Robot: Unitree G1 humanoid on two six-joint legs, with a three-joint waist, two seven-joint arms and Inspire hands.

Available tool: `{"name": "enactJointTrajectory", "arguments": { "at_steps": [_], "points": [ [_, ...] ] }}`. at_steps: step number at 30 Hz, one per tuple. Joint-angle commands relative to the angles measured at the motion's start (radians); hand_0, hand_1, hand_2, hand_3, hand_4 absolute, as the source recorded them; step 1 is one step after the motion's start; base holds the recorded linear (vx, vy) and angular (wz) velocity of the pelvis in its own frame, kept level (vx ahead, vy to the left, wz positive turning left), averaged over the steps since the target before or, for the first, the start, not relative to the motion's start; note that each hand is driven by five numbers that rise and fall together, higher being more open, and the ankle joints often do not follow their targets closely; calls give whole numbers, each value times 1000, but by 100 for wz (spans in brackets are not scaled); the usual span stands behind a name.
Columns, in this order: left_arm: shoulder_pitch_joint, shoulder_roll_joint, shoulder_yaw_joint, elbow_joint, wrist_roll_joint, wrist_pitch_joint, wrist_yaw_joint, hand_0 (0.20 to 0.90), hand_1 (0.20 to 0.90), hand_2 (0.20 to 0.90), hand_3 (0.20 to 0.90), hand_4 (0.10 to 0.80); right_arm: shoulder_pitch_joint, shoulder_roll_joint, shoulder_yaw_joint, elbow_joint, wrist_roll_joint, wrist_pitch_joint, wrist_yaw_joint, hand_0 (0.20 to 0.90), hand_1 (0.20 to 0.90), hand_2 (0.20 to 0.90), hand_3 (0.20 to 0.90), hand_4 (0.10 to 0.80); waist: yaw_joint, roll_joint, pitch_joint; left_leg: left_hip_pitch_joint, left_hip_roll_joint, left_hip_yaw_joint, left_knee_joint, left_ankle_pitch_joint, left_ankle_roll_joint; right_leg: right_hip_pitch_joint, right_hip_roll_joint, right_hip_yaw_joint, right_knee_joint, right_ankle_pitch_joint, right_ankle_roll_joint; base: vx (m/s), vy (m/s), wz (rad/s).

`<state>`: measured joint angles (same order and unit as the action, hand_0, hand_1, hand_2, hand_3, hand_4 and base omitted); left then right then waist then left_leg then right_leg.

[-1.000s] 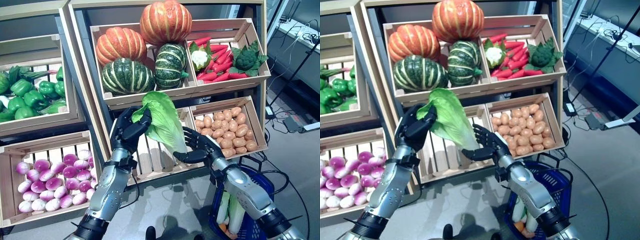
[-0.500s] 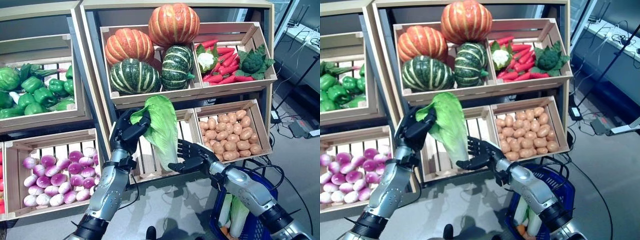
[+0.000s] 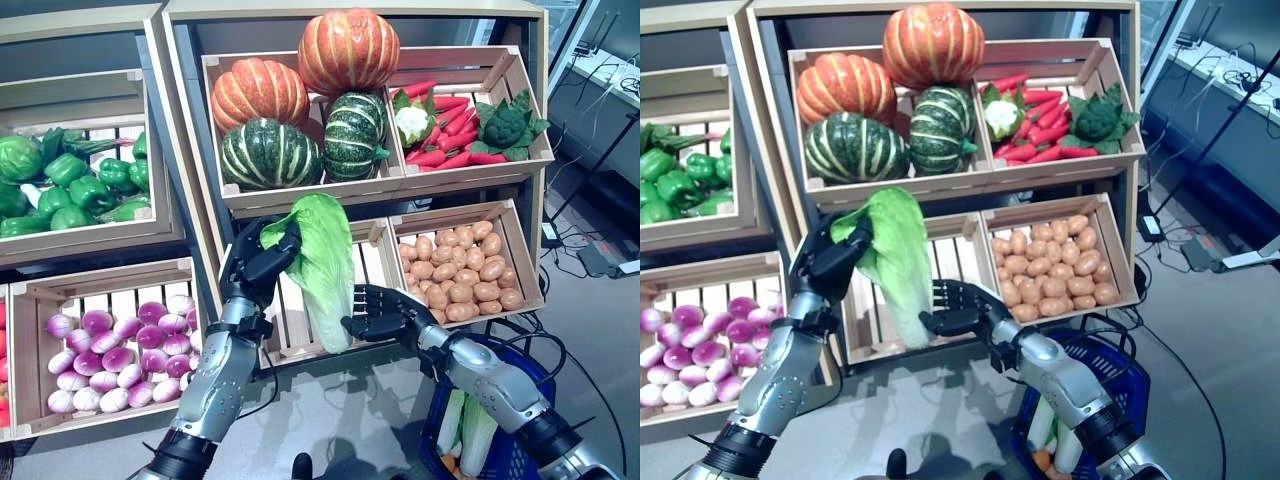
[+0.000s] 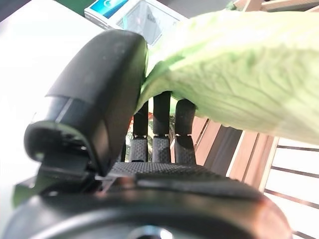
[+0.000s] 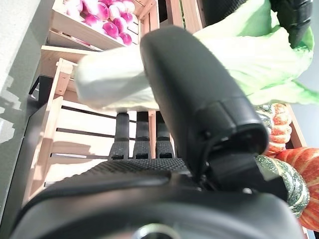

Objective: Put vegetables into the basket

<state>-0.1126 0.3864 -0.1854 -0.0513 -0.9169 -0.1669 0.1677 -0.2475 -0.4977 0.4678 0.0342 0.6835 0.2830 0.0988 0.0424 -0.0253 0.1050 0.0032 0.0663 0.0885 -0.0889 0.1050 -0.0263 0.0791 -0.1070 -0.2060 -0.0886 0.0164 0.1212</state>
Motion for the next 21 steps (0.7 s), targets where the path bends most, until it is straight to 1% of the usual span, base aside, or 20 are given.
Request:
{"name": "enactJointTrajectory", "arguments": {
  "at_steps": [1,21],
  "points": [
    [-110,-34,-25,-33,-11,-76,-55,300,300,300,300,400,-122,111,34,-48,73,-133,15,300,300,300,300,400,8,-30,-93,56,25,30,2,-114,-40,2,-93,6,1,29,34,0,0,0],
    [-110,-28,-18,-34,-18,-72,-64,300,300,300,300,400,-104,106,8,-45,101,-138,-4,300,300,300,300,400,2,-29,-88,58,30,35,2,-113,-41,1,-91,13,1,30,35,0,0,0]
  ]
}}
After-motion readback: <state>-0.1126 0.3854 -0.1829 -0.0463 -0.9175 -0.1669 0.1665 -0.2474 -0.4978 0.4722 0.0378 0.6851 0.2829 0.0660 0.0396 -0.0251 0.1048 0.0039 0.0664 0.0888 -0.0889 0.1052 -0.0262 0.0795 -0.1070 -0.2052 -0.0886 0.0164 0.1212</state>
